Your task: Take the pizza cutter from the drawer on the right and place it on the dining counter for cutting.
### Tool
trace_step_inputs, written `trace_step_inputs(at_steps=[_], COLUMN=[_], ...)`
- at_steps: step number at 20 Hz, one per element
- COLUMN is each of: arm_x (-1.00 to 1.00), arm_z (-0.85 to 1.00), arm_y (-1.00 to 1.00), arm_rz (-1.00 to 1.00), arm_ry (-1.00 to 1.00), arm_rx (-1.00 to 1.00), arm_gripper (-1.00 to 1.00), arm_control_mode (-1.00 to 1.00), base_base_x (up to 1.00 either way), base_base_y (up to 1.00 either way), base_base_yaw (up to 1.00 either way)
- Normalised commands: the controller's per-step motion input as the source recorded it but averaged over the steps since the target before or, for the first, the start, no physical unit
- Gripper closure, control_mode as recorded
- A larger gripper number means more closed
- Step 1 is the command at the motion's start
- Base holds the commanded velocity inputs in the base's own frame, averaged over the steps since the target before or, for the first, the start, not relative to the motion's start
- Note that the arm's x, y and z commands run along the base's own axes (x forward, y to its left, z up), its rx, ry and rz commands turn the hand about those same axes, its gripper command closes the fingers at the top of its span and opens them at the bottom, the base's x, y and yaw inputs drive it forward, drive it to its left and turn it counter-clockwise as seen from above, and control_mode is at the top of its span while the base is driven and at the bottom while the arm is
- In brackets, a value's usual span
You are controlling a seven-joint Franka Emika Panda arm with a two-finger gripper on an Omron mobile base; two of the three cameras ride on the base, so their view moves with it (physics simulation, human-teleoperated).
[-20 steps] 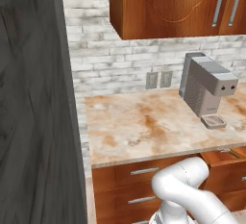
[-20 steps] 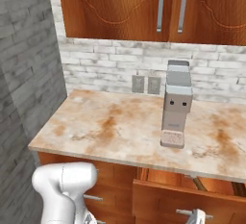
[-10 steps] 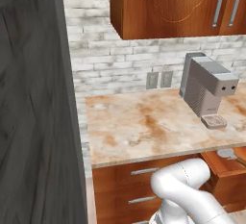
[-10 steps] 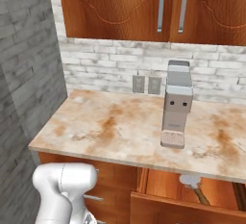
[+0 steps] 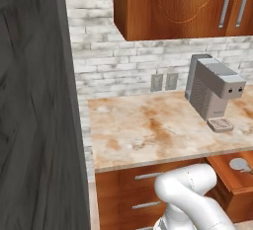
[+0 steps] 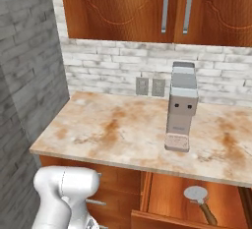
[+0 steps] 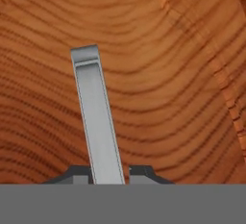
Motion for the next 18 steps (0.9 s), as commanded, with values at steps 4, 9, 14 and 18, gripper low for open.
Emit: trace_step_inputs(at_steps=[4,9,14,18], arm_x=[-0.84,-0.81,-0.15,-0.19], arm_z=[-0.29,-0.28,-0.03,0.29], arm_y=[-0.24,-0.17,-0.01,-0.15], arm_rz=[0.00,0.00,0.00,0.00], arm_ry=[0.00,0.00,0.00,0.03], arm_rx=[0.00,0.00,0.00,0.00], arm_gripper=[1.00,-1.00,-1.00,-1.00], arm_control_mode=[-1.00,-1.00,-1.00,-1.00], base_base_x=[0.00,0.00,0.00,0.00], base_base_y=[0.00,0.00,0.00,0.00], base_base_yaw=[0.00,0.00,0.00,0.00])
